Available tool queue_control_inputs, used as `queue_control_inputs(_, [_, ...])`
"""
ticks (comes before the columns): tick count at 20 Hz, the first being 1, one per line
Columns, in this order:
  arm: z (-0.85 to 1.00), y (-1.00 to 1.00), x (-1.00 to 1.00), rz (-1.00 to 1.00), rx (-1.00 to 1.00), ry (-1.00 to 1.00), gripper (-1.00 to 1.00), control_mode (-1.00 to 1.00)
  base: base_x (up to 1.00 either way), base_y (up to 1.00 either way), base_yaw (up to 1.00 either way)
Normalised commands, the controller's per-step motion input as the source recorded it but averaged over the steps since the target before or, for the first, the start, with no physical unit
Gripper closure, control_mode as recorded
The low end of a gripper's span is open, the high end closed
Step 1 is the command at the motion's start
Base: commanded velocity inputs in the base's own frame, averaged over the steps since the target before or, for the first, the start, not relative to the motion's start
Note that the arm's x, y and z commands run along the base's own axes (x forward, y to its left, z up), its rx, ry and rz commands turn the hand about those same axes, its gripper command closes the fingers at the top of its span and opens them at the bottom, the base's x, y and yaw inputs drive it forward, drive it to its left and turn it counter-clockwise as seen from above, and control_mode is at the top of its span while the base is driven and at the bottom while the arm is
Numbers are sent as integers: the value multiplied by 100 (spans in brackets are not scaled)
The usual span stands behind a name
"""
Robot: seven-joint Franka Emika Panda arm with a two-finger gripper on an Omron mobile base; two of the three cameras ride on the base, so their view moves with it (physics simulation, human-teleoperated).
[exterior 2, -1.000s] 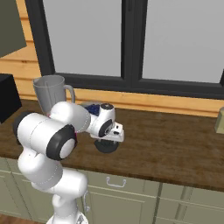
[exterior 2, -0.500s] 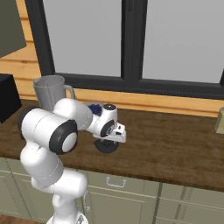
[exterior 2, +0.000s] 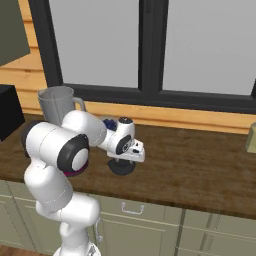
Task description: Close the lid blender by securely placing the lid on top.
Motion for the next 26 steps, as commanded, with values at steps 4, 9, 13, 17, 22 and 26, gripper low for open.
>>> queue_control_inputs(4, [-42, 26, -15, 0, -4, 10, 100, -100, 0, 0, 0])
queue_control_inputs(9, [-47, 21, -17, 0, -2, 5, 100, -100, 0, 0, 0])
queue_control_inputs(13, [-38, 12, -10, 0, 0, 0, 100, -100, 0, 0, 0])
queue_control_inputs(17, [-36, 0, -11, 0, 0, 0, 100, -100, 0, 0, 0])
queue_control_inputs(22, [-45, 11, -21, 0, 0, 0, 100, -100, 0, 0, 0])
queue_control_inputs(26, [-47, 31, -26, -4, 0, 0, 100, -100, 0, 0, 0])
